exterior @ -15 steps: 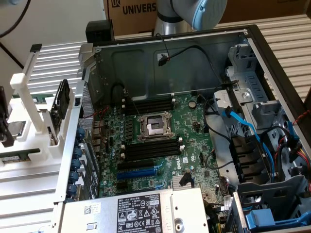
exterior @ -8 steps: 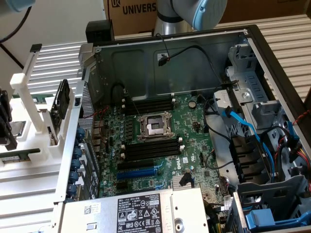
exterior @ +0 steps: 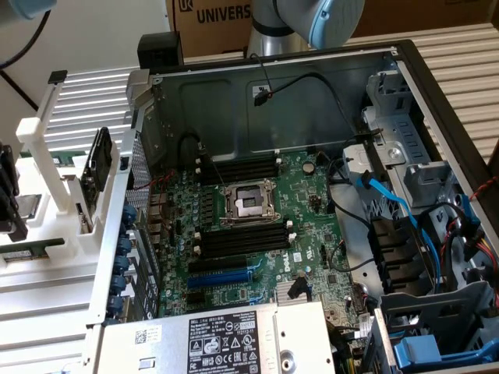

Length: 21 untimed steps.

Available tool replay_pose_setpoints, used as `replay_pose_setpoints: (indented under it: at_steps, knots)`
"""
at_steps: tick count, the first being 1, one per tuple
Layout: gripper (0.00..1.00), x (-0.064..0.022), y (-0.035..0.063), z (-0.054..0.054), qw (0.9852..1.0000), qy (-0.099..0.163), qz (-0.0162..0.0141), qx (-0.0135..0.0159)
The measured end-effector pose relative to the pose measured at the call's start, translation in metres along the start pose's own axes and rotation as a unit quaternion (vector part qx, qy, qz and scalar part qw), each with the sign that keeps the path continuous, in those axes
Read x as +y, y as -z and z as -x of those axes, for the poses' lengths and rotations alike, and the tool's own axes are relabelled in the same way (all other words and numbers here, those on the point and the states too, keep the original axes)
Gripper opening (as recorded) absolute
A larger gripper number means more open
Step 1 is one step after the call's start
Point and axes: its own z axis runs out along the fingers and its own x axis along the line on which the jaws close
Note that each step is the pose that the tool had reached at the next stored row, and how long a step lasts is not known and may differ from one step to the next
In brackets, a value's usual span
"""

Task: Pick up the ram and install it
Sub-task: 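Insert the ram into the slot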

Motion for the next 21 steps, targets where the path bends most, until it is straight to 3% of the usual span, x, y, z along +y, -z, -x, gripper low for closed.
replay_pose_setpoints:
  at_steps: [6, 8, 10, 11, 17, 21]
  knots:
    - [0.11, 0.0000, 0.0000, -0.0002, 1.0000, 0.000, 0.0000, 0.0000]
    - [0.24, 0.0000, 0.0000, -0.0003, 1.0000, 0.000, 0.0000, 0.0000]
    - [0.24, 0.0000, 0.0000, -0.0003, 1.0000, 0.000, 0.0000, 0.0000]
    - [0.31, 0.0000, 0.0000, -0.0004, 1.0000, 0.000, 0.0000, 0.0000]
    - [0.31, -0.0008, -0.0002, -0.0008, 1.0000, 0.000, 0.0004, -0.0001]
    - [0.31, -0.0012, -0.0014, -0.0020, 1.0000, 0.000, 0.0026, 0.0005]
